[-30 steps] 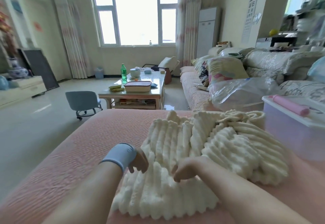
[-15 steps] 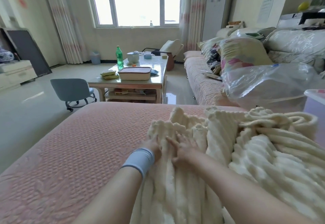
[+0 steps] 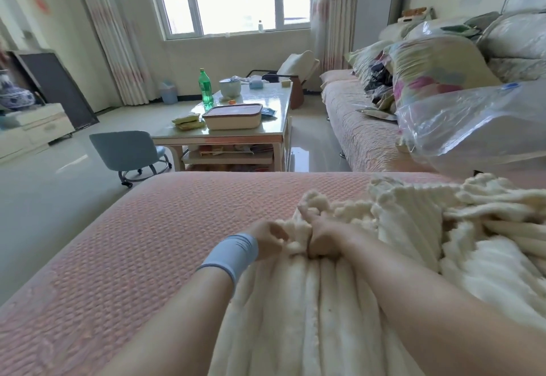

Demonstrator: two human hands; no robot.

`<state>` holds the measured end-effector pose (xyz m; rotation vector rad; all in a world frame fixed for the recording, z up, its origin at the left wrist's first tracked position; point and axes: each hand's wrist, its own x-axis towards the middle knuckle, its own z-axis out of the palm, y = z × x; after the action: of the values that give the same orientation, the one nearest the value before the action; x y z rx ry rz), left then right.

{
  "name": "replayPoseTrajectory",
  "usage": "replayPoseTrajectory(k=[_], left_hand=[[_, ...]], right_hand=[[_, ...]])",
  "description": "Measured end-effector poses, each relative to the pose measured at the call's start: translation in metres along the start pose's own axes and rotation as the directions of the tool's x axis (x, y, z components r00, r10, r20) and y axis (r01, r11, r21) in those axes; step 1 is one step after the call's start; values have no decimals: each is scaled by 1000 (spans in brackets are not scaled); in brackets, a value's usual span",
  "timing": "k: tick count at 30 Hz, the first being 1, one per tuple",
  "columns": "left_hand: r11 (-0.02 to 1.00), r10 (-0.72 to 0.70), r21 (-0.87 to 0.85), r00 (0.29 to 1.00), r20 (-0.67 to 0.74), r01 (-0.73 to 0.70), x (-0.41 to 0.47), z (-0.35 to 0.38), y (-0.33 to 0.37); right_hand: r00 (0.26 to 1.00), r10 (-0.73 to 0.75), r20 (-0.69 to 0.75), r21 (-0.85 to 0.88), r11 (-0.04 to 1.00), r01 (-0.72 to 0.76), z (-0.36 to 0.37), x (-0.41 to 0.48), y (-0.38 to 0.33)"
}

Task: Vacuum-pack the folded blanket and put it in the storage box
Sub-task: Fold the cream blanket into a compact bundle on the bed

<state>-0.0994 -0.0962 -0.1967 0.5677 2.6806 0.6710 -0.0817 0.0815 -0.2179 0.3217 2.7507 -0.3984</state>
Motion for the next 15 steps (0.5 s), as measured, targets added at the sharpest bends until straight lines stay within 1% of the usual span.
replayPoseTrajectory(k=[3, 4, 6, 8, 10, 11, 13, 14, 15], left_hand=[[998, -46, -47, 999, -21, 45, 1, -4, -3], [995, -50, -92, 999, -17, 48, -2, -4, 1], [967, -29, -253, 999, 14, 31, -8, -2, 11], [906, 20, -423, 998, 60, 7, -14, 0, 18], [861, 88, -506, 995, 39, -56, -20, -7, 19], [853, 98, -514, 995, -8, -88, -24, -15, 15], [862, 53, -494, 989, -135, -114, -35, -40, 0], [882, 21, -458, 980, -198, -111, -40, -54, -10], [911, -7, -401, 966, -258, -100, -44, -71, -23]], right_hand=[[988, -90, -124, -47, 995, 85, 5, -9, 3], [979, -120, -166, -51, 992, 113, 4, -16, 4], [937, -194, -291, 1, 979, 203, 0, -31, 6], [859, -278, -430, 66, 939, 337, -6, -48, 5], [754, -389, -530, 16, 884, 467, -14, -60, -4], [690, -443, -572, -14, 847, 532, -18, -63, -13], [579, -501, -644, -29, 771, 636, -22, -64, -39], [553, -506, -662, -19, 749, 662, -23, -62, -56], [554, -512, -656, -11, 741, 672, -24, -59, -75]])
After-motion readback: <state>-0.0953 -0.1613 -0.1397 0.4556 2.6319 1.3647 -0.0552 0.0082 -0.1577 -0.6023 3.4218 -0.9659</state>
